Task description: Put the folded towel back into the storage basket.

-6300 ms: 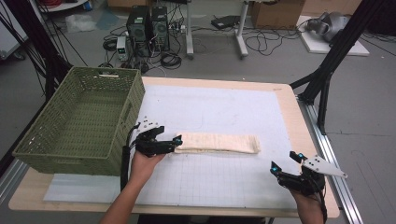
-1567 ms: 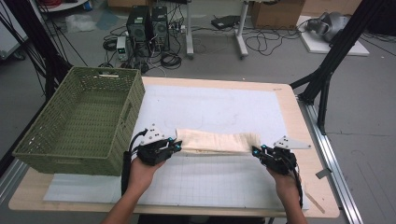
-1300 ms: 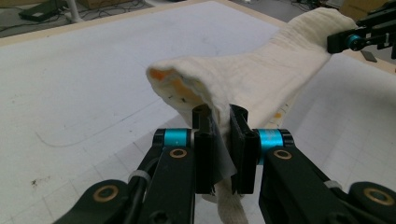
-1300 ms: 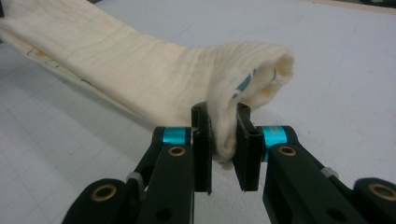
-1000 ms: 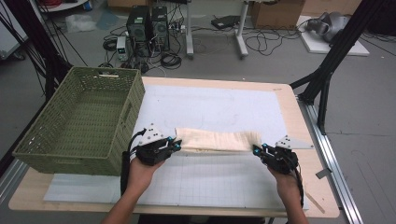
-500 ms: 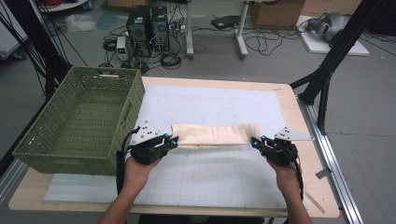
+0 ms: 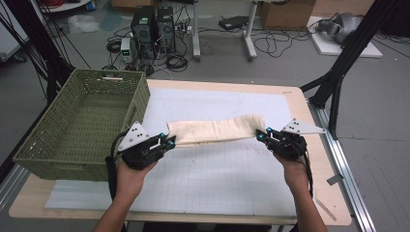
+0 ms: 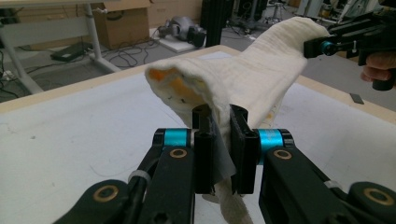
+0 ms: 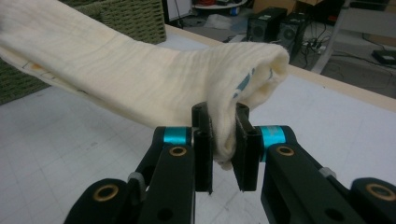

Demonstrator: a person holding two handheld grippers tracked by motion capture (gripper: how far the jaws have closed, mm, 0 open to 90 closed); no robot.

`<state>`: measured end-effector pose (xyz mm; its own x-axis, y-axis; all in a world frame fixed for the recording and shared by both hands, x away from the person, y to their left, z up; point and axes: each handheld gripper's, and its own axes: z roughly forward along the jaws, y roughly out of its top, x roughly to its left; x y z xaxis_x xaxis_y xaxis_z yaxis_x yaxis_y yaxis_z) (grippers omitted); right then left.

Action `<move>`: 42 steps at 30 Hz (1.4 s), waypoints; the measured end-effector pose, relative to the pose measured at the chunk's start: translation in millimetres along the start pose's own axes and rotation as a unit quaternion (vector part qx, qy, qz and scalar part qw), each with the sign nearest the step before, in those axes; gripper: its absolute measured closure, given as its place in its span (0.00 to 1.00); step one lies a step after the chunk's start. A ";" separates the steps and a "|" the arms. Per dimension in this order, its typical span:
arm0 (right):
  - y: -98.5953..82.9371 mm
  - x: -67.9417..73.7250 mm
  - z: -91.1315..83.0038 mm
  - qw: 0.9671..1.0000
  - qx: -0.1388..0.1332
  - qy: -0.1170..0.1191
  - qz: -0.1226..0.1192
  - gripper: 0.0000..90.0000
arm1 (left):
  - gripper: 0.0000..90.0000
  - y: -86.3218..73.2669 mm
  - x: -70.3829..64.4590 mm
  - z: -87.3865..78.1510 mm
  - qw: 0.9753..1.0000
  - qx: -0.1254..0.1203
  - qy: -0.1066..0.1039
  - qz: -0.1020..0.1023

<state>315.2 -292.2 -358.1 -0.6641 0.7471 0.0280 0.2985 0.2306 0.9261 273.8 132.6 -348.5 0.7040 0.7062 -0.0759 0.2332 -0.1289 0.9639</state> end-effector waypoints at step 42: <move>65.6 15.6 63.7 0.998 0.000 0.043 -0.048 0.90 | 0.91 15.7 16.7 -55.8 0.998 -0.031 0.057 0.002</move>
<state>368.1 -225.7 -320.9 -0.7460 0.6653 -0.0284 0.2313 0.2988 0.9259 251.8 181.3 -320.4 0.6222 0.7815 -0.0463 0.1861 -0.0902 0.9784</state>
